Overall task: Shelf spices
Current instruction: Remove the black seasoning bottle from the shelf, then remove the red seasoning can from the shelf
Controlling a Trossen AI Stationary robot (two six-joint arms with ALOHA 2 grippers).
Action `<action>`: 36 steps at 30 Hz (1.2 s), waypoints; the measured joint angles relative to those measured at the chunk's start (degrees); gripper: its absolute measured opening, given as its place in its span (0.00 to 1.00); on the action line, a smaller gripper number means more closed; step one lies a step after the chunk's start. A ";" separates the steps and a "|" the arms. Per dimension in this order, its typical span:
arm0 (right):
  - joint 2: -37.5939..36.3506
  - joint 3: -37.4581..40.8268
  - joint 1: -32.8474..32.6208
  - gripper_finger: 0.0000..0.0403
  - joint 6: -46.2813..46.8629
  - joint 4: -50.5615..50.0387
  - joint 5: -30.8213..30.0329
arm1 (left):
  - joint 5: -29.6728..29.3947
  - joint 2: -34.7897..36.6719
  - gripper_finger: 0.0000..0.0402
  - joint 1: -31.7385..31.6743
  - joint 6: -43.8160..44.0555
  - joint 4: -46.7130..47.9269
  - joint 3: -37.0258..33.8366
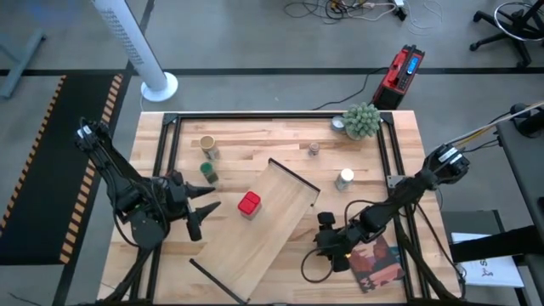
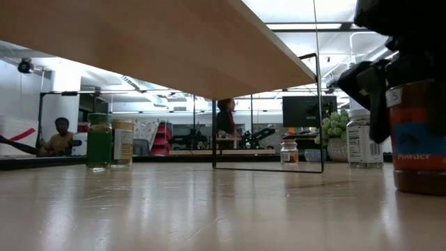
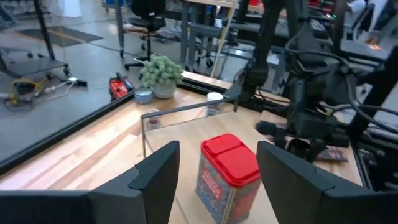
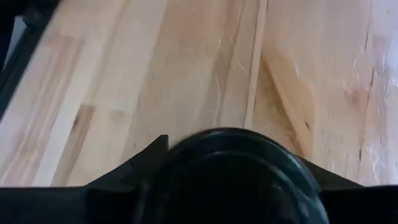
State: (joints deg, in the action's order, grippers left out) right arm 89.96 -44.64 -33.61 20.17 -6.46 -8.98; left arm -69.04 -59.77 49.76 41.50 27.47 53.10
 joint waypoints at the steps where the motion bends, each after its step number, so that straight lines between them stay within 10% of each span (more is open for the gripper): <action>1: -0.29 0.11 0.00 0.52 0.47 -0.55 0.03 | 0.25 -0.19 0.51 0.01 -1.48 -0.87 0.00; 21: -17.40 -3.02 0.40 0.69 4.19 -9.75 -3.31 | 5.80 -0.17 0.51 -0.61 -8.12 -3.51 1.65; 36: -18.07 -25.67 12.89 0.68 -22.87 -19.74 -5.26 | 8.07 -1.22 0.51 -1.82 -11.89 -3.42 3.15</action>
State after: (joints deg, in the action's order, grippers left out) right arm 71.89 -70.31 -20.71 -2.70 -26.20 -14.24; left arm -60.97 -60.99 47.93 29.61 24.05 56.25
